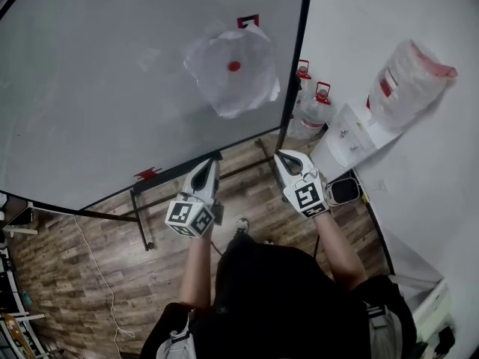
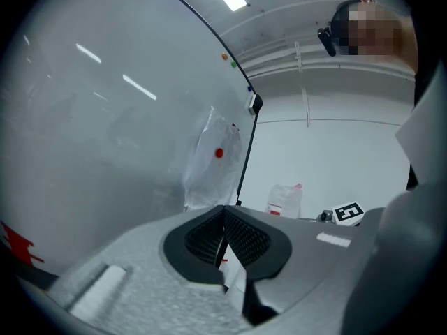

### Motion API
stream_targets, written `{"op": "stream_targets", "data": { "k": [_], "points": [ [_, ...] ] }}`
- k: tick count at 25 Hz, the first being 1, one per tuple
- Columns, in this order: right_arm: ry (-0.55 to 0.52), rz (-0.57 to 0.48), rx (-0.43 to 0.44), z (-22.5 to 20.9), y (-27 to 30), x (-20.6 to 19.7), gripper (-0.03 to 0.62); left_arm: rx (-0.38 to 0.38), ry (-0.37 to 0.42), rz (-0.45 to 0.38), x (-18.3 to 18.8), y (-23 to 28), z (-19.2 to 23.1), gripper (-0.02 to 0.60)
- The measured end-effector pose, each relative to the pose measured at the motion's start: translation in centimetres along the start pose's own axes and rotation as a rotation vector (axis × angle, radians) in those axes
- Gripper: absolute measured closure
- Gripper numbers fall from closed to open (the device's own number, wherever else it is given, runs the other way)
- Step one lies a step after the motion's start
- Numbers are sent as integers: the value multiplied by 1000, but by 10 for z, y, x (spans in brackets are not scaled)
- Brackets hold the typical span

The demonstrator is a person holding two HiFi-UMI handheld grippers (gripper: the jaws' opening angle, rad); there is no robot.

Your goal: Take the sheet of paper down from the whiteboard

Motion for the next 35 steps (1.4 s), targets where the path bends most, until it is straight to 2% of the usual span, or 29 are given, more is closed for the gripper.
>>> {"op": "stream_targets", "data": {
  "k": [9, 16, 22, 28, 35],
  "points": [
    [-26, -28, -18, -21, 45, 29, 589, -22, -10, -30, 23, 30, 38, 572],
    [-51, -80, -46, -39, 75, 60, 589, -67, 15, -49, 45, 56, 56, 571],
    [-71, -107, -75, -54, 99, 80, 589, -117, 5, -57, 58, 77, 72, 571],
    [-122, -145, -115, -65, 114, 113, 589, -180, 98, -62, 67, 94, 76, 569],
    [-158, -192, -176, -76, 129, 143, 518, -246, 181, -54, 68, 113, 77, 566]
  ]
}}
Point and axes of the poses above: the fingertips, and each gripper's own axes: y forward along the fingers, z to its left, x out of its top, the point moved 5 cm from there along -y, backward along the fingers, and after that the axes turned 1 degree about -y, right-handed, at the moved point
